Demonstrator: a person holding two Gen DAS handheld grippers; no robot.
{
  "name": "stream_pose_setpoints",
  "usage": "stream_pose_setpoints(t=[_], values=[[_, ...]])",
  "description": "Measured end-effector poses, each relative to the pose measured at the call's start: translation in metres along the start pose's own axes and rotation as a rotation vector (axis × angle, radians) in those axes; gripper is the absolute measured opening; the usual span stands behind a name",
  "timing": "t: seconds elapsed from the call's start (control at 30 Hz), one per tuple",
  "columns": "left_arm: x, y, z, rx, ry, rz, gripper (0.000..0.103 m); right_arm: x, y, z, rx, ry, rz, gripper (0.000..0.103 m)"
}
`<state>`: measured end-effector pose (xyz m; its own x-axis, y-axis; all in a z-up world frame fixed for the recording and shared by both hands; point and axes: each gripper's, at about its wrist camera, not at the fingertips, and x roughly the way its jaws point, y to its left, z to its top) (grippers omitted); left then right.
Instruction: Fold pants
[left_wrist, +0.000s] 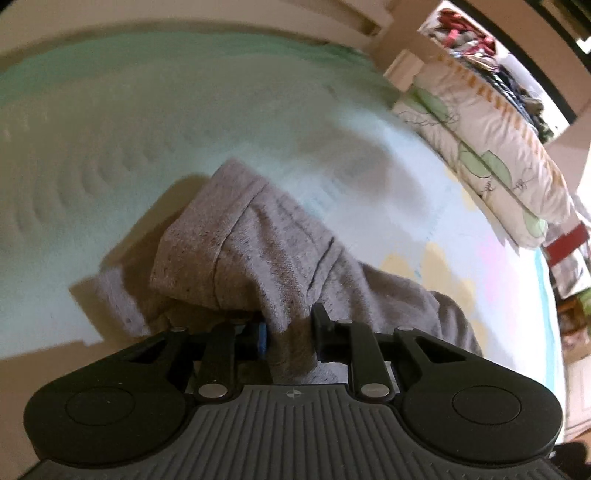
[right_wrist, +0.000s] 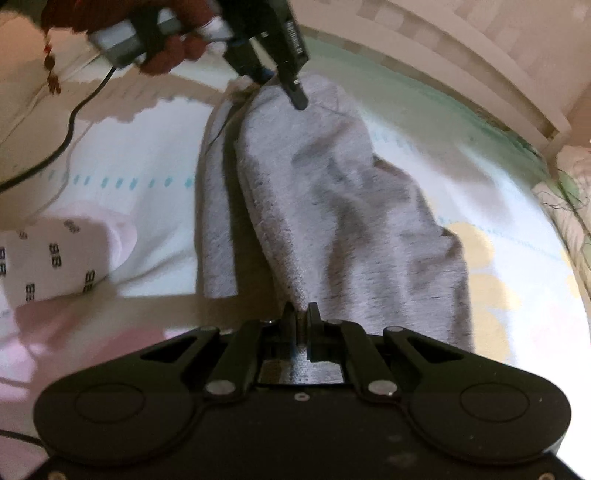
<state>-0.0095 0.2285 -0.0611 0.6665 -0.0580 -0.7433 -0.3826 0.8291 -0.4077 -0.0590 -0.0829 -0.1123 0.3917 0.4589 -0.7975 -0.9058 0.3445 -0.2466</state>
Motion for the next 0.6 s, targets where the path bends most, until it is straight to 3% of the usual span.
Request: stream_pose_setpoints(t=[0.1, 0.23, 0.43, 0.53, 0.6], values=[[-0.025, -0.008, 0.001, 0.069, -0.065, 0.017, 0.019, -0.019, 0.000, 0.005, 0.001, -0.049, -0.005, 0.005], [-0.034, -0.004, -0.002, 0.137, -0.016, 0.048, 0.019, -0.038, 0.011, 0.007, -0.009, -0.076, 0.043, 0.005], [-0.020, 0.040, -0.020, 0.000, 0.029, 0.139, 0.019, -0.007, 0.029, 0.001, -0.035, -0.009, 0.120, 0.005], [-0.026, 0.038, -0.025, 0.014, 0.015, 0.128, 0.019, 0.014, 0.026, 0.000, 0.008, 0.067, 0.138, 0.006], [-0.032, 0.033, -0.021, 0.039, 0.003, 0.117, 0.022, 0.013, 0.020, 0.003, 0.033, 0.055, 0.139, 0.017]])
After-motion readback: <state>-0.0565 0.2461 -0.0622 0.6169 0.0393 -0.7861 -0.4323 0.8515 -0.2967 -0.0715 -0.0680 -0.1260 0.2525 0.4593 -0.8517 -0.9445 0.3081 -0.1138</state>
